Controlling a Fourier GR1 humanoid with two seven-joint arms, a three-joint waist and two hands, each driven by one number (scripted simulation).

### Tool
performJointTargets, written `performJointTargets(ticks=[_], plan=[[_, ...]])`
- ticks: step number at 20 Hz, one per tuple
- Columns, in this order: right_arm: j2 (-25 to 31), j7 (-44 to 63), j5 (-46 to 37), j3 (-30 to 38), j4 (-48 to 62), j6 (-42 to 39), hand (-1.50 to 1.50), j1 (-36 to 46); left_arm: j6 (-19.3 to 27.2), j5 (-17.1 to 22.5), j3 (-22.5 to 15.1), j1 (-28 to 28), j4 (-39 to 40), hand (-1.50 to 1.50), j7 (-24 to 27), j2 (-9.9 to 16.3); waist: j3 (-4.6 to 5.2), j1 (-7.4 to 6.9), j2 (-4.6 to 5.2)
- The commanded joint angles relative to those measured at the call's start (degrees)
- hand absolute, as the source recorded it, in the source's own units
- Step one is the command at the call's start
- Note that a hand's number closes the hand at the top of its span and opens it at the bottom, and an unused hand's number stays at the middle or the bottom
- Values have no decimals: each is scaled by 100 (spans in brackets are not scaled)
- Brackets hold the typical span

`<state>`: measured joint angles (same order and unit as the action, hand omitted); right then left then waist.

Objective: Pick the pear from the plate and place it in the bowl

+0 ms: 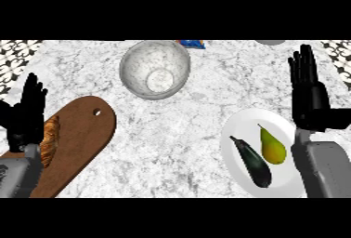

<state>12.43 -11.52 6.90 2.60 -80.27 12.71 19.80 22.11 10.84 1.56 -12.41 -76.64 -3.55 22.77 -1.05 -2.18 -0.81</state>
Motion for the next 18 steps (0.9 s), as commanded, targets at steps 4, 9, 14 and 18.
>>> performJointTargets(ticks=[4, 9, 14, 18], plan=[[-597, 799, 1418, -946, -194, -2030, -150, 479, -414, 66, -64, -286, -496, 0, 393, 112, 94, -39, 55], [-98, 1056, 90, -1345, -1067, -1087, -150, -521, -956, 443, 51, -10, -869, 0, 620, 153, 112, 308, 13], [254, 469, -304, -1675, -2118, -1504, -150, -1634, -1277, 524, 189, 184, -869, 0, 869, 45, 107, 263, 57], [1319, 1220, -87, -1094, -3006, -2098, -150, -1691, -1231, 420, 260, 271, -995, 0, 789, 159, 108, 281, 43]])
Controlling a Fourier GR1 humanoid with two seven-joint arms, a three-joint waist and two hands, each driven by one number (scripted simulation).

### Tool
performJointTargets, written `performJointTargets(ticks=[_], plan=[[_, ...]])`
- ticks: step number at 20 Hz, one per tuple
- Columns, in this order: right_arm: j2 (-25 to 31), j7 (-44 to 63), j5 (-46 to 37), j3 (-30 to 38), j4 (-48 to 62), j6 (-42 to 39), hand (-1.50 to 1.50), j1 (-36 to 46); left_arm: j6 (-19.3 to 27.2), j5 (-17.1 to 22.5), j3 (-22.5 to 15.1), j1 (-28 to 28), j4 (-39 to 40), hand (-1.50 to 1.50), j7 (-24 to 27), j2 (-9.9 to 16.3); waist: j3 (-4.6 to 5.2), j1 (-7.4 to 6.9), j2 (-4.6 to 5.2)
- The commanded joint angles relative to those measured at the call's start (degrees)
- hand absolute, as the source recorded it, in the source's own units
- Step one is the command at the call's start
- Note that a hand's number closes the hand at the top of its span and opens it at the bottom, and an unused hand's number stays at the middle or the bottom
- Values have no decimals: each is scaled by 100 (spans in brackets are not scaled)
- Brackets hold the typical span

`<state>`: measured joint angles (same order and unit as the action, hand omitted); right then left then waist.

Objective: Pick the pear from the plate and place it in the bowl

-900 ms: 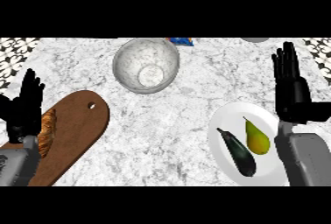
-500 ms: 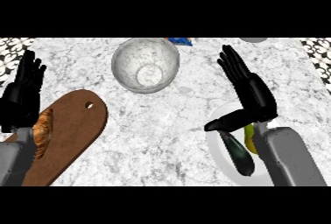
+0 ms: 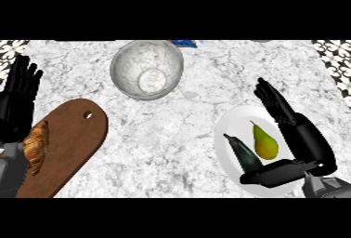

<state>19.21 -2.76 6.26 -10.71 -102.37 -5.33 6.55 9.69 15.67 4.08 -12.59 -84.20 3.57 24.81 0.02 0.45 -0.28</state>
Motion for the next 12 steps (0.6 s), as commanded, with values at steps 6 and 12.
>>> performJointTargets(ticks=[6, 12], plan=[[2099, 1552, 279, 1177, -581, -1194, -150, 288, -269, 110, 170, -17, -62, 0, -103, 172, 4, 4, 6], [3400, 2414, 882, 1111, -329, -2811, -150, 791, -272, 68, 118, 212, -110, 0, 98, -5, 11, -99, 12]])
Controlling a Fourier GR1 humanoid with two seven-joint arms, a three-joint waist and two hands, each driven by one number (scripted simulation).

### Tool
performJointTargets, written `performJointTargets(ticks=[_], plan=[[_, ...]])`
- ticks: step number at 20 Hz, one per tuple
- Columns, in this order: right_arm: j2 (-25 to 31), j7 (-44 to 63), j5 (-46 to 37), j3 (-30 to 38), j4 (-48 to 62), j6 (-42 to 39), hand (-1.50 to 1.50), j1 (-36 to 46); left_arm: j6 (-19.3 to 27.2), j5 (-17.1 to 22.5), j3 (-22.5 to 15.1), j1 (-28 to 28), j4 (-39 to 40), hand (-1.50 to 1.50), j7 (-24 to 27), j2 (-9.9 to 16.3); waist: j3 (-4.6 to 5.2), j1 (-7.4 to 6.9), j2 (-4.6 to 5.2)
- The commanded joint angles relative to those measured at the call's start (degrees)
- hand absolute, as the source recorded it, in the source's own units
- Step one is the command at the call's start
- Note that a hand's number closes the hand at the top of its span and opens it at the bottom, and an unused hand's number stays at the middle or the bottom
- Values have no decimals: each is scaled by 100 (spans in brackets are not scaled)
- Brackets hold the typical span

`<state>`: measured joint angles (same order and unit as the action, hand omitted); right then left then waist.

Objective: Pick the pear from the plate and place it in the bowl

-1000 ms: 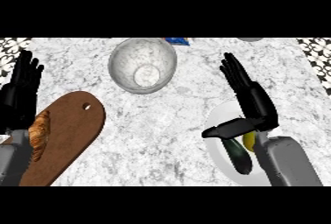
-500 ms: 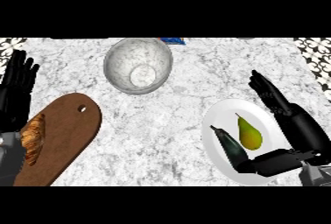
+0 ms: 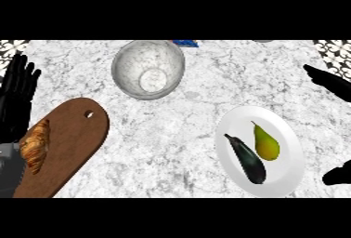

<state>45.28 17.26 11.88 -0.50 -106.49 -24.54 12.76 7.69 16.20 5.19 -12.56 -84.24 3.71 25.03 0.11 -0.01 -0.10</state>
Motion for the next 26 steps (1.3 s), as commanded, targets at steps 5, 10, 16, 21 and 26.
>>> performJointTargets(ticks=[5, 10, 16, 21, 26], plan=[[1142, 511, 584, -291, 496, -1978, -150, 654, 25, -62, -16, -377, 56, 0, -265, -5, -7, -67, 29], [890, 576, 299, -402, 791, -2438, -150, 705, 156, -295, -220, 100, -329, 0, -71, -407, -10, -53, 12], [226, 217, -604, -123, 717, -2608, -150, 241, -350, -100, 329, 46, -132, 0, -129, -128, -12, -3, 7], [-355, -97, -1566, -562, 1685, -2681, -150, 949, -113, -443, 143, -239, 84, 0, -86, -414, -12, -33, 22], [-972, -228, -2166, -701, 2108, -2395, -150, 915, -248, -401, 304, -79, -130, 0, -98, -430, -13, -52, 23]])
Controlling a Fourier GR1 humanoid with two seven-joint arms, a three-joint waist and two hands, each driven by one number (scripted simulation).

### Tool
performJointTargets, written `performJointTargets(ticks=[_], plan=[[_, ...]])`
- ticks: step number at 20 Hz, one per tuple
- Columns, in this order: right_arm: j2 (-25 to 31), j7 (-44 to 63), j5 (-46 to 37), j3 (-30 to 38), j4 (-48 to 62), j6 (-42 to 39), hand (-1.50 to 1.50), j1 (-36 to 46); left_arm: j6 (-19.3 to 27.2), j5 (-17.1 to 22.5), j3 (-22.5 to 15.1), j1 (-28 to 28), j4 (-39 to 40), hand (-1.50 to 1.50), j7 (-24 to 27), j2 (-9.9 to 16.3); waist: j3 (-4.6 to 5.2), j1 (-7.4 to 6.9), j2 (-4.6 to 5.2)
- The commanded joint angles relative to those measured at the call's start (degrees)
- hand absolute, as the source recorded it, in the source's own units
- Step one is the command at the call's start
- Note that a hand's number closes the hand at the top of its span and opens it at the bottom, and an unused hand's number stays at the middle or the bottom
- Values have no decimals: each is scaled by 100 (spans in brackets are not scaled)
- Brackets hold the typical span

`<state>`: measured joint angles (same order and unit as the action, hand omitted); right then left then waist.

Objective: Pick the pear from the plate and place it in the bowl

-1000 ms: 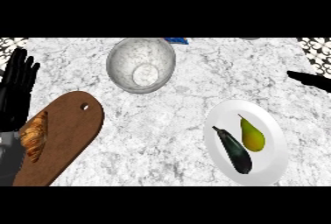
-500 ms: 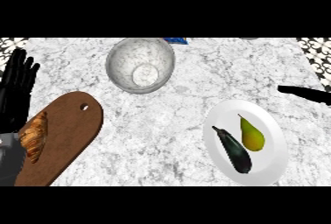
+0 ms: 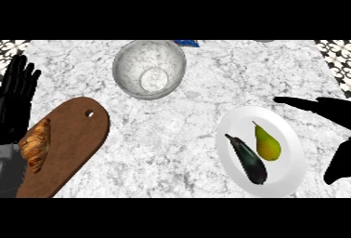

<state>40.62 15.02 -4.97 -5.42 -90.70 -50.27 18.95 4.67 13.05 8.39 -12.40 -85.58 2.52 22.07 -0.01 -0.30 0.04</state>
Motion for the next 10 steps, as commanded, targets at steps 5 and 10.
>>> performJointTargets(ticks=[5, 10], plan=[[-719, -781, -1410, -302, 906, 440, -150, 25, -262, -32, 274, -43, 122, 0, 93, 36, -1, -9, 5], [-646, -1785, -2123, -226, 1566, 632, -150, 76, 3, -295, 169, -279, 167, 0, -64, -243, -1, 4, 6]])
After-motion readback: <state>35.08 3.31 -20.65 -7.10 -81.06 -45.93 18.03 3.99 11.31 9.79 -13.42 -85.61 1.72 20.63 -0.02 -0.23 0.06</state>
